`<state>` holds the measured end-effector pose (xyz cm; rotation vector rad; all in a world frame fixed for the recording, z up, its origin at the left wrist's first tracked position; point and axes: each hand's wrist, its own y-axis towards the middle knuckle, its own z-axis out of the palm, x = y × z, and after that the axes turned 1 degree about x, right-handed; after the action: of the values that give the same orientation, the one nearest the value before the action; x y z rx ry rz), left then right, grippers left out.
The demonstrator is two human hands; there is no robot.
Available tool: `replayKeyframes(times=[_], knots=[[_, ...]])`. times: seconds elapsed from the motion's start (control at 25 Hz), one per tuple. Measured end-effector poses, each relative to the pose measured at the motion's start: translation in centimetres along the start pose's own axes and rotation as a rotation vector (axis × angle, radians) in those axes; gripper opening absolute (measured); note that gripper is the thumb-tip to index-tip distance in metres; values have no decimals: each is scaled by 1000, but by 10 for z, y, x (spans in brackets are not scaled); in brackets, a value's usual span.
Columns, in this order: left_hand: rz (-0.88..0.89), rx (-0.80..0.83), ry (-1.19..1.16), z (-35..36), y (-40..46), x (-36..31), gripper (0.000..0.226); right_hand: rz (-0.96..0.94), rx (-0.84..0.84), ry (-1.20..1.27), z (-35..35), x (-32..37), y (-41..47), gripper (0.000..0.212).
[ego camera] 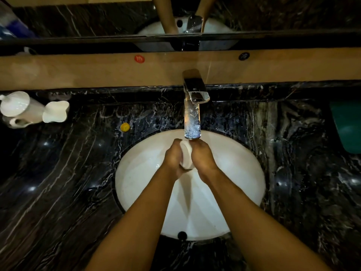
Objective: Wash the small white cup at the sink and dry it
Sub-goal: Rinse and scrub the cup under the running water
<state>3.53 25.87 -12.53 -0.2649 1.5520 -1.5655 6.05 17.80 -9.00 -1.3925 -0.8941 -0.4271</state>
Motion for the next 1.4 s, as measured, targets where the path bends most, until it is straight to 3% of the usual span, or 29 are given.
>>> replayKeyframes(times=[0.08,0.16,0.24,0.36,0.44,0.52,0.6,0.68,0.8,0.88,0.96,1.04,1.12,1.16,1.28,1.4], knots=[[-81,72,-48,3,-2,0,24,-50,-19,18,5,-11,-3,25],[-23,46,-9,7,3,0,26,-69,-34,59,8,-16,-7,27],[147,-30,199,7,6,-3,26,1,-58,135,9,-16,-8,29],[392,-92,647,2,9,-3,30,279,1,259,0,-11,-2,29],[458,-44,711,1,6,-1,31,337,65,255,-9,-5,-1,30],[416,-59,528,1,2,1,29,259,42,174,-12,-1,2,26],[203,-61,179,0,3,1,23,154,3,191,-11,2,1,24],[5,93,-95,-2,-1,8,24,70,0,191,-7,3,0,24],[-58,79,-298,1,0,9,30,54,53,205,4,-3,-9,24],[41,1,-137,-2,4,6,39,120,62,272,7,-3,-10,22],[209,-119,207,-7,7,2,31,234,88,311,-1,-4,-5,24],[451,-100,576,-12,5,-1,30,361,132,318,-10,-1,-3,32],[565,-63,688,-13,1,-3,32,371,139,280,-11,0,-2,32],[524,-80,571,-13,1,-2,28,336,118,270,-10,1,-2,31],[88,15,17,-10,-2,5,31,189,28,329,-8,2,2,28],[-1,22,-163,-7,-2,11,31,169,49,422,-9,-3,-2,32]])
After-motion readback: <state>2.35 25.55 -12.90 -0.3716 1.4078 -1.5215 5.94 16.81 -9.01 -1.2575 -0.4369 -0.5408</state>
